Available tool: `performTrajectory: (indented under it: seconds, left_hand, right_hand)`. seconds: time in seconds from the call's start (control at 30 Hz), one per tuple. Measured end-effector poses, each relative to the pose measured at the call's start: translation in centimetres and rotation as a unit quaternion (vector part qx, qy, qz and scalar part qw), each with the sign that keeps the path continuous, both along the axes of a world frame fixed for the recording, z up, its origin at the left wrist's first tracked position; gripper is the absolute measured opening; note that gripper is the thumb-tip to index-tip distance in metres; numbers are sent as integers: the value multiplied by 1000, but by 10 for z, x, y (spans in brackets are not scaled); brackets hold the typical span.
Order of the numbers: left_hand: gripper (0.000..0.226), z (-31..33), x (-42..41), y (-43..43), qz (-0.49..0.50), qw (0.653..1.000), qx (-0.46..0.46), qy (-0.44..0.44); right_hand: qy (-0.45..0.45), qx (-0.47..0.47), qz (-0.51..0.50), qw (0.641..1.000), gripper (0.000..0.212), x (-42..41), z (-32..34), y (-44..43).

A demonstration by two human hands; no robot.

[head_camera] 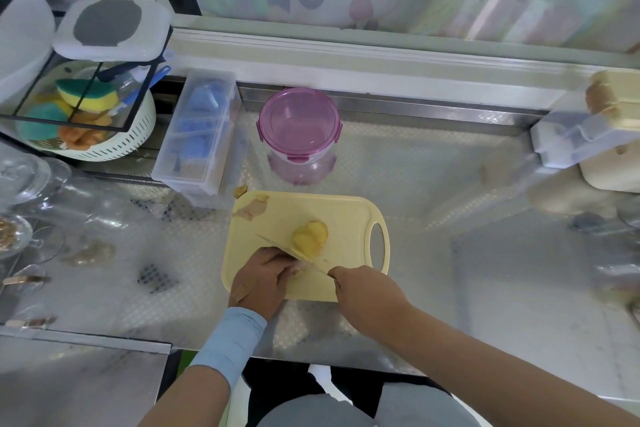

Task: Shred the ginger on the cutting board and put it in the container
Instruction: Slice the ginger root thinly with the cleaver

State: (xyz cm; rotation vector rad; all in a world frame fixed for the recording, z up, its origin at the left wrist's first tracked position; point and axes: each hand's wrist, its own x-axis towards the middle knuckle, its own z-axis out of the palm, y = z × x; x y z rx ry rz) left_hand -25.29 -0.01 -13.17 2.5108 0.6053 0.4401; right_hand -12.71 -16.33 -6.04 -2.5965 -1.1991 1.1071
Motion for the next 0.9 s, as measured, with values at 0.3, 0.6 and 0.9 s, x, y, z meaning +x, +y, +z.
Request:
performTrajectory:
  seconds: [0.3,0.6,0.9]
  left_hand:
    - [31,0,-1,-1,11,999,-30,2]
    - [29,0,-1,-2,13,999,-48,8]
    - [30,-1,-1,0,15,998,-60,18]
  right_hand:
    - [2,6,8,1000,33,2,-2,10]
    - [1,2,-2,1000,32,0,-4,12]
    - [0,-10,-5,1000,28,-1,-5,7]
